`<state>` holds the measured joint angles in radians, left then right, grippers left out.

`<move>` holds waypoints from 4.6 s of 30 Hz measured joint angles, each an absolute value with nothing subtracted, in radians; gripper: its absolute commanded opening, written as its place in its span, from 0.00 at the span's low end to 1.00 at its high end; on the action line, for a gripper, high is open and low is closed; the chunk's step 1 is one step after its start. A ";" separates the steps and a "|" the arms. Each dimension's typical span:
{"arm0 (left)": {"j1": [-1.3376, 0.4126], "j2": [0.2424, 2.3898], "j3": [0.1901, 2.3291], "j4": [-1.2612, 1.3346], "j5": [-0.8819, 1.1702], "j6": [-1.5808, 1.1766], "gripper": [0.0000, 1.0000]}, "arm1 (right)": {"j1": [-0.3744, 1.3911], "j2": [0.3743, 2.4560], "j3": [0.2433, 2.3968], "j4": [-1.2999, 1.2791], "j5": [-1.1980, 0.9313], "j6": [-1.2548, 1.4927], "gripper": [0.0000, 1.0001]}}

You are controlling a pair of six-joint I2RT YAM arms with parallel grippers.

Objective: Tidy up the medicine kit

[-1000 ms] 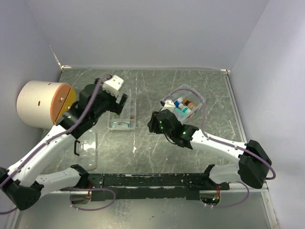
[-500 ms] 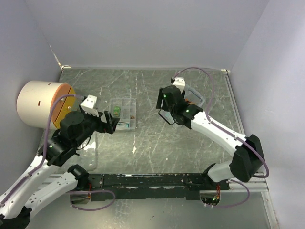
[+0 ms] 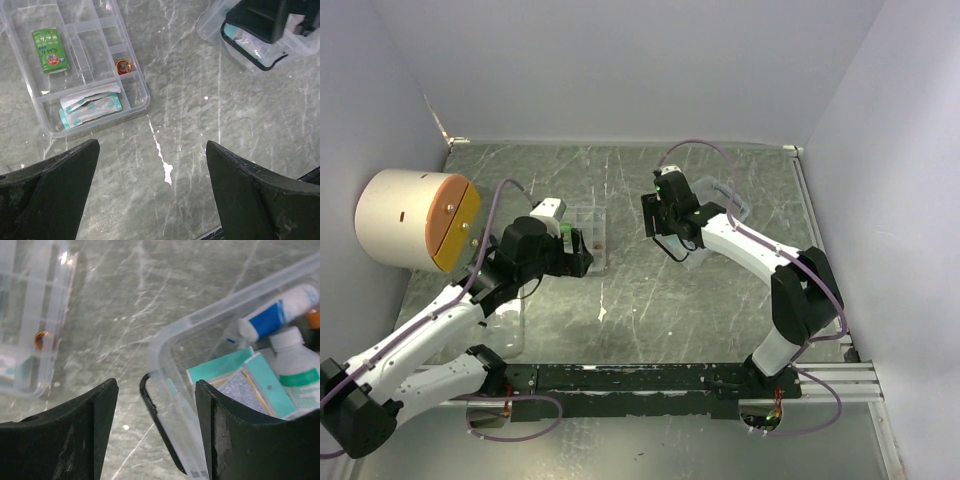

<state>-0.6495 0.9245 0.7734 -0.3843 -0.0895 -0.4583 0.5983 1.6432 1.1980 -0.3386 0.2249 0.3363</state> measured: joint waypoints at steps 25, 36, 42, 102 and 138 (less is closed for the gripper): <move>-0.561 1.667 1.113 -0.344 -0.403 -0.531 0.68 | 0.617 1.515 1.076 -0.318 -0.269 0.178 0.55; -0.505 1.814 1.206 -0.340 -0.362 -0.500 0.50 | 0.629 1.465 1.058 -0.307 -0.223 0.236 0.52; -0.498 1.878 1.223 -0.342 -0.327 -0.485 0.49 | 0.629 1.391 1.048 -0.270 -0.134 0.290 0.52; -0.529 1.718 1.504 -0.665 -0.212 -0.347 0.20 | 0.374 1.232 0.829 -0.368 0.237 0.669 0.33; -0.798 1.811 1.725 -0.805 -0.243 -0.391 0.18 | 0.558 1.322 0.811 -0.202 0.062 0.820 0.43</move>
<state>-0.7982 1.8107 1.7252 -0.8051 -0.2432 -0.3912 0.5583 1.3220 0.8108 -0.2016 0.0624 0.8204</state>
